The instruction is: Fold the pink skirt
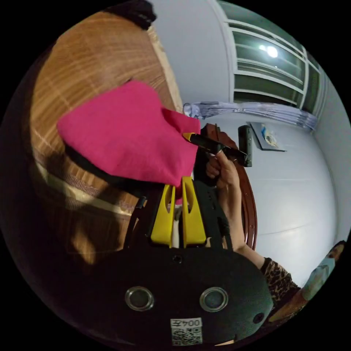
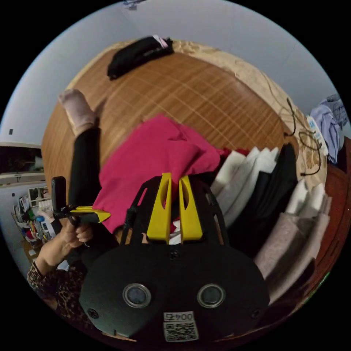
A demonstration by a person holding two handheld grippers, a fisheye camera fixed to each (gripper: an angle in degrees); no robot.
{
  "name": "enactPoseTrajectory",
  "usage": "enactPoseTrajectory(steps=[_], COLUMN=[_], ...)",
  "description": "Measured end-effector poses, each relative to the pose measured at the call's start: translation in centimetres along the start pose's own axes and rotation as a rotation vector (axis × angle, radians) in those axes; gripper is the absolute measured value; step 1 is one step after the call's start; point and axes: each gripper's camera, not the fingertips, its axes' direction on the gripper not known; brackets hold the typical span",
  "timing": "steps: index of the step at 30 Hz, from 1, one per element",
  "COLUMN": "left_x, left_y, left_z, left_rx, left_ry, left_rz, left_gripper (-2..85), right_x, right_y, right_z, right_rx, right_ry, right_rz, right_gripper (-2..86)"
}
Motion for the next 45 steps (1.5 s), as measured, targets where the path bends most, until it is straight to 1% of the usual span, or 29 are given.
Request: enactPoseTrajectory(steps=[2,5,7,11,14,16,19,21,22,24,26,28,30,31,32,34,36,38,39,41,42,43,44,45], left_x=[-1.6,-1.0,-0.1,0.4,-1.2,-2.0,-2.4,-2.9,-3.4,-3.9,-4.2,-3.8,-2.9,-2.2,-1.4,0.0,2.3,5.9,6.8,9.4,9.7,9.9,9.5,9.1], left_y=[-0.4,-1.0,-1.1,-0.7,-0.2,0.1,0.6,0.8,1.1,1.9,3.2,4.1,5.1,5.9,6.8,8.2,10.0,13.1,14.1,18.8,20.1,22.8,25.8,27.3], left_z=[0.7,0.9,1.2,3.5,5.4,6.2,7.3,8.1,8.5,8.5,8.0,7.9,7.7,7.5,7.2,6.3,4.9,2.1,1.2,-2.8,-3.9,-5.9,-7.9,-8.9], left_rx=[0.008,0.027,0.044,0.054,0.055,0.058,0.056,0.025,-0.003,-0.004,0.009,0.005,0.005,0.006,0.012,0.036,0.077,0.150,0.172,0.269,0.290,0.327,0.357,0.368], left_ry=[-0.025,0.000,-0.013,-0.124,-0.135,-0.129,-0.196,-0.236,-0.259,-0.264,-0.263,-0.286,-0.305,-0.310,-0.315,-0.310,-0.310,-0.378,-0.403,-0.538,-0.580,-0.666,-0.757,-0.799], left_rz=[-0.015,0.030,0.067,0.111,0.063,0.042,0.059,0.062,0.052,0.049,0.047,0.067,0.104,0.132,0.161,0.207,0.288,0.441,0.480,0.603,0.619,0.634,0.624,0.607], left_gripper=[5.6,5.6,5.6,5.6,5.5,5.5,5.5,5.4,5.4,5.3,5.0,4.9,4.8,4.7,4.5,4.1,3.5,3.3,3.3,4.1,4.4,5.1,5.5,5.6], right_x=[0.4,0.3,-0.2,-1.3,-1.3,-1.2,-1.2,-1.3,-1.5,-1.9,-2.8,-4.3,-6.1,-7.0,-7.6,-7.9,-7.8,-8.0,-8.1,-9.3,-9.7,-10.3,-10.8,-10.9], right_y=[-0.3,-0.5,-0.3,-0.3,-0.6,-0.6,-0.5,-0.4,-0.2,0.3,1.5,2.6,3.7,4.1,4.2,3.9,3.7,3.6,3.6,4.1,4.2,4.6,5.0,5.1], right_z=[0.1,-1.6,-2.6,-2.9,-1.8,-1.7,-1.5,-1.3,-1.5,-2.2,-4.0,-5.1,-5.5,-5.3,-4.5,-2.7,-0.8,1.4,1.9,4.2,4.7,5.6,6.3,6.5], right_rx=[-0.039,-0.007,0.006,-0.015,-0.061,-0.071,-0.096,-0.107,-0.097,-0.053,0.053,0.142,0.200,0.200,0.162,0.086,0.012,-0.066,-0.081,-0.138,-0.147,-0.148,-0.139,-0.136], right_ry=[-0.046,-0.040,0.012,0.152,0.193,0.184,0.194,0.229,0.266,0.340,0.431,0.463,0.425,0.360,0.297,0.259,0.283,0.278,0.285,0.359,0.379,0.412,0.436,0.441], right_rz=[-0.018,-0.033,-0.045,-0.062,-0.060,-0.050,-0.035,-0.027,-0.020,-0.010,-0.016,-0.072,-0.154,-0.209,-0.250,-0.274,-0.278,-0.286,-0.290,-0.321,-0.330,-0.341,-0.347,-0.348], right_gripper=[4.3,4.3,4.3,4.3,4.3,4.4,5.1,6.9,8.4,10.4,11.3,11.1,10.3,10.0,10.2,11.1,11.1,10.6,10.3,10.0,10.0,10.0,10.0,9.9])
